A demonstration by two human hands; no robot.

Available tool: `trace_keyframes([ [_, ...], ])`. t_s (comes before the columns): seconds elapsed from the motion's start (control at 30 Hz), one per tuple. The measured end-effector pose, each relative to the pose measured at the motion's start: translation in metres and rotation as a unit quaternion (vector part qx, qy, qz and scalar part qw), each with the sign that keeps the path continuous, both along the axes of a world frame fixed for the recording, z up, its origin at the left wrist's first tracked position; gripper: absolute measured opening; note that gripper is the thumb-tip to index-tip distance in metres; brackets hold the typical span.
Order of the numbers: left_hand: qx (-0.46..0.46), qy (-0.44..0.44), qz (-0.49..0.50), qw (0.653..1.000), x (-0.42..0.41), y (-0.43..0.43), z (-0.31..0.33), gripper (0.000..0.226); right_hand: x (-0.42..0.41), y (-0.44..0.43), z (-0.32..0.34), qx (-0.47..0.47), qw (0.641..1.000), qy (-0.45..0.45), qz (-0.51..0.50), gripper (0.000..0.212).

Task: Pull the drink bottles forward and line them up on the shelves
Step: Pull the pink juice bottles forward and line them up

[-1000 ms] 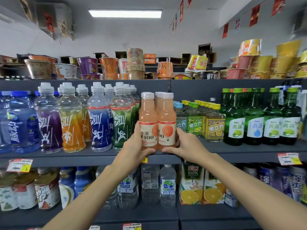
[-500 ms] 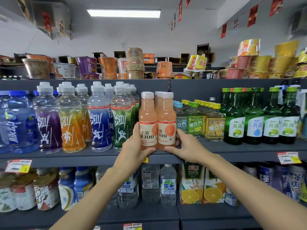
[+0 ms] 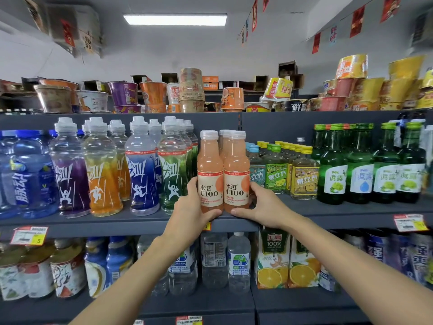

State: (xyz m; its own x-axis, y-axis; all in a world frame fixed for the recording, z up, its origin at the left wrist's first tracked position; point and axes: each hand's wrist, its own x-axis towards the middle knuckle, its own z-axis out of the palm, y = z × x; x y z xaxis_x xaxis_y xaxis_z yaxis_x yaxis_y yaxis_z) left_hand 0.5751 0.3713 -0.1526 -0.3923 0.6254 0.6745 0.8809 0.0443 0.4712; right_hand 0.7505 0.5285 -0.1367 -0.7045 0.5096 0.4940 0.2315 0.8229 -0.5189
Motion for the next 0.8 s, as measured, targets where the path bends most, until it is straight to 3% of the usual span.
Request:
trace_keyframes([
  [0.17,-0.013,-0.004,-0.012,1.000,0.0010,-0.0040,0.0027,0.095,0.0013,0.0012,-0.0002,-0.007,1.000,-0.001,0.017,0.088],
  [0.4,-0.022,-0.002,-0.020,1.000,0.0002,-0.0052,0.0038,0.093,0.0007,0.0067,0.0003,-0.047,0.998,-0.011,0.039,0.074],
  [0.8,-0.036,-0.006,-0.008,0.999,0.0018,-0.0061,0.0083,0.096,-0.0007,0.0084,0.0006,-0.064,0.996,-0.024,0.063,0.078],
])
